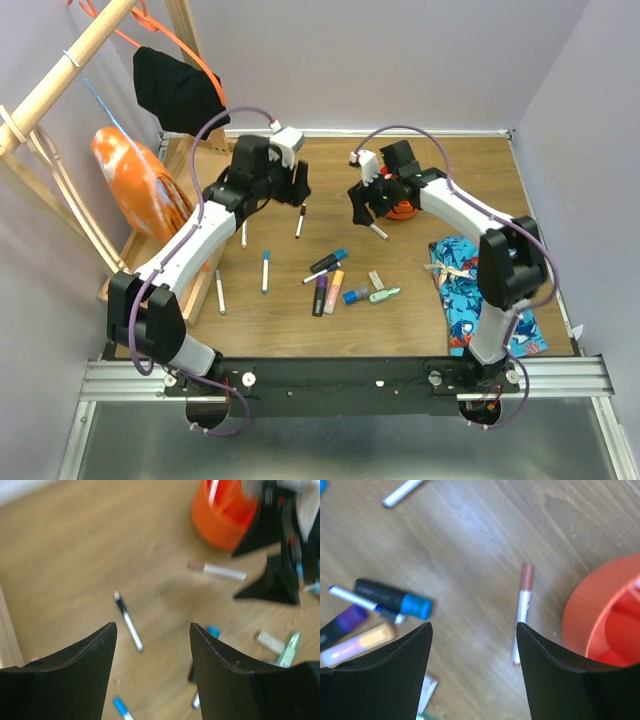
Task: Sort the stationery into containers
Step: Pick up the pen from the center of the board.
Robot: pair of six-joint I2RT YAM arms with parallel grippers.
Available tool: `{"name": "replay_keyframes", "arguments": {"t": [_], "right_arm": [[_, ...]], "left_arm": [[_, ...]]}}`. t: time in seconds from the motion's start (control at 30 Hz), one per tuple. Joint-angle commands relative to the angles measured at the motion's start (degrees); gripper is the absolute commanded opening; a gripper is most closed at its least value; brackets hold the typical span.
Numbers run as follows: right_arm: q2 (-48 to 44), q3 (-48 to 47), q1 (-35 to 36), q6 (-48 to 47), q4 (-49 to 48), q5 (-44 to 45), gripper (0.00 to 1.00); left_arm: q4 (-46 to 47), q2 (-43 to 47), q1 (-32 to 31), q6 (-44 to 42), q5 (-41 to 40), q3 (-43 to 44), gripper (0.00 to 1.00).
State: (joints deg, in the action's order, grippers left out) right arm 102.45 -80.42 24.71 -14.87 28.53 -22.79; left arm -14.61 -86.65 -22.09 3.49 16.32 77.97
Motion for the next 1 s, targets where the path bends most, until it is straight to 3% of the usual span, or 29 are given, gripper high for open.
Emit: {"name": "replay_keyframes", "arguments": {"t": [0.0, 0.2, 0.57, 0.97], "right_arm": [[7.9, -7.9, 2.2, -0.5, 0.6, 8.5, 0.75], [15.3, -14.2, 2.4, -2.3, 3.8, 12.2, 0.7], [18.0, -11.4, 2.9, -3.3, 3.5, 14.4, 0.62], [24.5, -16.3, 2.9, -3.6, 5.5, 13.1, 0.49]], "left_arm": [[-7.4, 4.3, 0.5, 0.6, -3.6, -9.8, 0.69], [-6.6, 5.6, 0.5, -0.7, -3.6, -11.4, 0.69], [-5.9, 6.1, 0.6, 0.3, -3.0, -12.5, 0.69], [-4.8, 4.9, 0.6, 1.3, -2.1, -12.2, 0.7]]}}
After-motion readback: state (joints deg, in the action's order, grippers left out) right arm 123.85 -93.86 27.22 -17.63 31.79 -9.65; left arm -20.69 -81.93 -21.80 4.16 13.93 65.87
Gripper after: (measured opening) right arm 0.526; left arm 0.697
